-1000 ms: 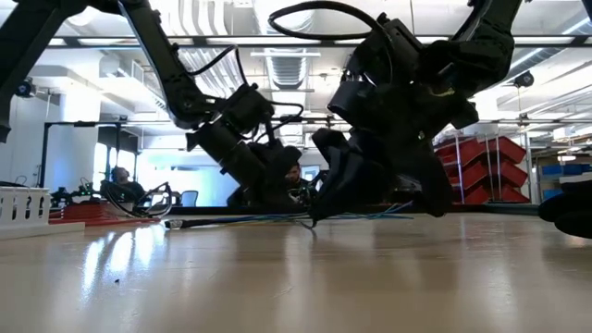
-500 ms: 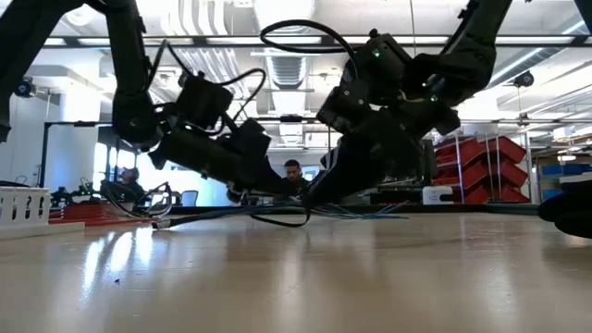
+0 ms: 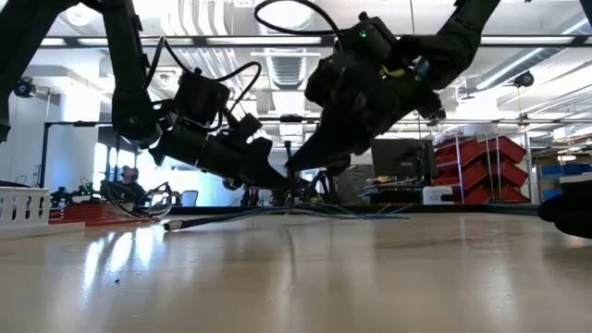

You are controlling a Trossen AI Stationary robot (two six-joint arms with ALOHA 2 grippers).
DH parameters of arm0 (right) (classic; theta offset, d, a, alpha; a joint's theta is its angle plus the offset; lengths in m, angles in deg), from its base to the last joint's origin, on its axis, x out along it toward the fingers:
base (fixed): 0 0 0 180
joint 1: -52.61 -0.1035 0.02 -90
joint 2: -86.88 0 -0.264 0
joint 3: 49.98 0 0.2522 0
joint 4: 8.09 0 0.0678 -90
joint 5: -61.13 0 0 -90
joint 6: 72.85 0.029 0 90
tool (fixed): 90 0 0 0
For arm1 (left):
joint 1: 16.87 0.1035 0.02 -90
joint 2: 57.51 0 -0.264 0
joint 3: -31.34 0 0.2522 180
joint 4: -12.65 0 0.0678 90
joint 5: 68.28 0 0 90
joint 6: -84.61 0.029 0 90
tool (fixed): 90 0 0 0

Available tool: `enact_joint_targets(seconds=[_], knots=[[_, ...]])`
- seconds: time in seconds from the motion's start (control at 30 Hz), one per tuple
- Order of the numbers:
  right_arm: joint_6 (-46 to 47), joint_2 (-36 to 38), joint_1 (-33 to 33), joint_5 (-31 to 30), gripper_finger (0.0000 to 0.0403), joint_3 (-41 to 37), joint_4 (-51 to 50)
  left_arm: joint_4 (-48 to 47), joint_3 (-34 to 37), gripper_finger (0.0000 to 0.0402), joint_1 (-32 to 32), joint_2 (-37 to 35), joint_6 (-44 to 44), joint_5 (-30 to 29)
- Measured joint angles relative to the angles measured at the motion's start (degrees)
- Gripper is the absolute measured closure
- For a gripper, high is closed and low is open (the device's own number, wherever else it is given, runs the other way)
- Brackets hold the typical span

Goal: Ziptie cables
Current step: Wrap the cable wires with black zip tie

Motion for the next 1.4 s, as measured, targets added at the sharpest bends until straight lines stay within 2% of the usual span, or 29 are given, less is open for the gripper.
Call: enact_joint_targets(seconds=[0.13,0.33,0.5,0.6,0.77,0.83,1.03,1.23,1.4], knots=[[0.3,0.3,0.3,0.1,0.0403,0.2,0.0,0.0,0.1,0.0401,-0.6,0.0,1.2,-0.2],[7.2,0.3,2.1,0.6,0.0403,0.2,-0.1,1.8,1.9,0.0401,-4.6,0.0,4.4,-1.0],[7.4,0.3,4.4,4.6,0.0403,0.1,-0.7,3.7,3.0,0.0401,-10.0,-0.1,9.4,-7.2],[7.3,0.3,5.9,5.1,0.0403,0.1,-0.6,3.9,3.4,0.0401,-12.6,-0.1,11.1,-11.2],[7.4,0.2,8.5,8.3,0.0403,0.1,-0.7,4.0,4.0,0.0401,-17.0,-0.2,16.9,-22.1],[7.3,0.0,9.4,10.3,0.0403,0.1,-0.5,4.0,4.0,0.0401,-18.5,-0.1,19.8,-24.8],[7.8,0.0,11.5,18.0,0.0403,0.1,-0.1,4.1,2.5,0.0401,-20.7,-0.1,25.6,-27.0],[8.1,-0.5,12.3,20.4,0.0403,0.1,0.4,3.6,0.7,0.0401,-21.7,-0.2,34.9,-31.3],[9.2,-2.2,13.9,23.0,0.0403,0.1,1.8,3.5,0.7,0.0401,-22.9,-0.1,38.1,-33.1]])
